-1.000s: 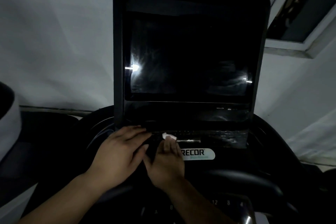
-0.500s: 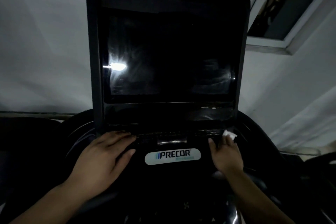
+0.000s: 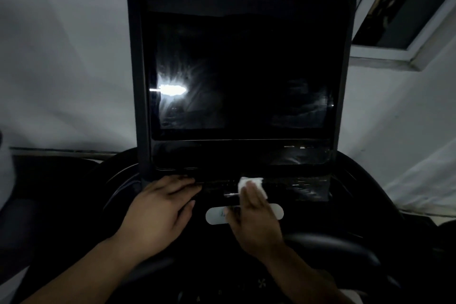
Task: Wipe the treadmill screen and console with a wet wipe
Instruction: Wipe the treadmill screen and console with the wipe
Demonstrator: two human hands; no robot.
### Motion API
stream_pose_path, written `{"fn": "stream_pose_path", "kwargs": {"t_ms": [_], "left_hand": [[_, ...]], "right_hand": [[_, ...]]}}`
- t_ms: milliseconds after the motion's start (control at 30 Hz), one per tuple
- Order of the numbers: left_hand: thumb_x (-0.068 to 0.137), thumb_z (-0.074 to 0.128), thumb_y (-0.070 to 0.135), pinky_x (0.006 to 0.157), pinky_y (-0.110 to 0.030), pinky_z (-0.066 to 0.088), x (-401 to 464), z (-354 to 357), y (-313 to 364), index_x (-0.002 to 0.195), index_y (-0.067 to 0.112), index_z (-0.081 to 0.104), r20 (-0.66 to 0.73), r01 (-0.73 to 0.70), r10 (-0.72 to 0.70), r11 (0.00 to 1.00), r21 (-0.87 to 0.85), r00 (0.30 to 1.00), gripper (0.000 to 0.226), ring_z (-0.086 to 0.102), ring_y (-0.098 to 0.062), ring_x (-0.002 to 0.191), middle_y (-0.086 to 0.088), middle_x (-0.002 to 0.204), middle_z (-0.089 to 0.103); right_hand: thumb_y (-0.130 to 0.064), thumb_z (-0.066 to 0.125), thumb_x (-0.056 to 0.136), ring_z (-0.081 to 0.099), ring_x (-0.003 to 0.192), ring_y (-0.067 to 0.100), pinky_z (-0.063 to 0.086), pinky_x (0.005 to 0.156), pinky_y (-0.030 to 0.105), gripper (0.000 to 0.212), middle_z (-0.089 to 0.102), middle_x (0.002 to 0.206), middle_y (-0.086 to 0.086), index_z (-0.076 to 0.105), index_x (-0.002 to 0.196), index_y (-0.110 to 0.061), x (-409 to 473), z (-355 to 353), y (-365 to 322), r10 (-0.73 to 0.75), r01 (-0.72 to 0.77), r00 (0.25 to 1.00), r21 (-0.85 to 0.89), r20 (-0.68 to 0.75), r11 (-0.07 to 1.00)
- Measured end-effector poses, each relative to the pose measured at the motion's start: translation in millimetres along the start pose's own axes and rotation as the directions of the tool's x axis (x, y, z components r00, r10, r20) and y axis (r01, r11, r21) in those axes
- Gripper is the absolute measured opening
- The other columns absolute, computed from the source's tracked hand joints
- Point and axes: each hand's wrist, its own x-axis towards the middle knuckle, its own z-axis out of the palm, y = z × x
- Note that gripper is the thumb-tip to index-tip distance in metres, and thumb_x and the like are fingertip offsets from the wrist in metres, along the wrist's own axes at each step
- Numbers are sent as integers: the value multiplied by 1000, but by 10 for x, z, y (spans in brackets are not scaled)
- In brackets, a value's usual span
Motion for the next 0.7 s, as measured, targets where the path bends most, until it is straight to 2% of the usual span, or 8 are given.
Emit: {"fn": "stream_pose_path", "kwargs": {"t_ms": [100, 200, 300, 400, 467, 533, 600, 700], "left_hand": [[94, 52, 38, 99, -37, 52, -53, -4, -18, 133, 28, 65, 59, -19, 16, 998, 53, 998, 42, 60, -19, 123, 6, 134, 66], [86, 52, 34, 100, -42, 52, -130, 1, -80, 142, 28, 57, 148, -35, 22, 995, 90, 989, 56, 56, -22, 130, 2, 143, 60], [78, 49, 38, 107, -45, 49, -246, 20, -158, 151, 27, 46, 210, -23, -12, 986, 163, 978, 74, 54, -27, 135, -7, 152, 52], [76, 46, 37, 114, -43, 39, -388, 53, -264, 156, 24, 38, 224, -22, -31, 973, 229, 974, 81, 45, -27, 143, -9, 160, 42], [78, 45, 35, 116, -46, 39, -436, 66, -330, 156, 21, 38, 219, -19, -30, 975, 219, 975, 80, 42, -29, 145, -11, 161, 39], [78, 44, 35, 115, -46, 38, -442, 87, -356, 155, 20, 37, 221, -21, -27, 976, 215, 975, 79, 44, -31, 144, -12, 159, 41], [78, 40, 35, 116, -45, 38, -435, 129, -361, 154, 19, 35, 238, -31, -20, 977, 209, 971, 78, 43, -30, 144, -14, 158, 43], [80, 41, 43, 115, -46, 39, -460, 199, -412, 153, 17, 38, 275, -41, -19, 977, 208, 961, 78, 43, -30, 144, -14, 158, 43]], "right_hand": [[-55, 40, 101, 54, 137, 33, 38, 118, 39, 66, 59, 143, 18, 66, 131, -2, 70, 174, -429, -228, 229, 974, 47, -12, 972], [-43, 52, 92, 48, 141, 31, 33, 122, 42, 62, 58, 145, 14, 58, 140, -5, 136, 295, -851, -428, 426, 904, 85, 4, 901], [-40, 51, 94, 41, 146, 34, 27, 124, 46, 60, 53, 151, 14, 54, 145, -8, 131, 469, -1023, -566, 568, 822, 1, 62, 823], [-54, 43, 99, 21, 156, 22, 16, 125, 40, 72, 37, 164, 6, 38, 157, -12, 204, 507, -897, -531, 535, 844, -52, 74, 844], [-61, 36, 99, 10, 158, 21, 10, 125, 40, 79, 27, 168, 6, 29, 160, -11, 237, 483, -822, -512, 517, 856, -132, 76, 845], [-61, 34, 98, 2, 159, 22, 6, 126, 40, 81, 14, 171, 6, 23, 162, -12, 201, 505, -907, -514, 521, 853, -94, 96, 848], [-58, 35, 96, 0, 159, 23, 1, 127, 38, 81, 8, 171, 6, 19, 163, -14, 169, 553, -1099, -551, 559, 826, -44, 119, 828], [-58, 32, 93, 7, 159, 21, -1, 127, 35, 81, 15, 171, 4, 21, 163, -17, 197, 484, -1138, -549, 561, 818, -28, 171, 827]]}}
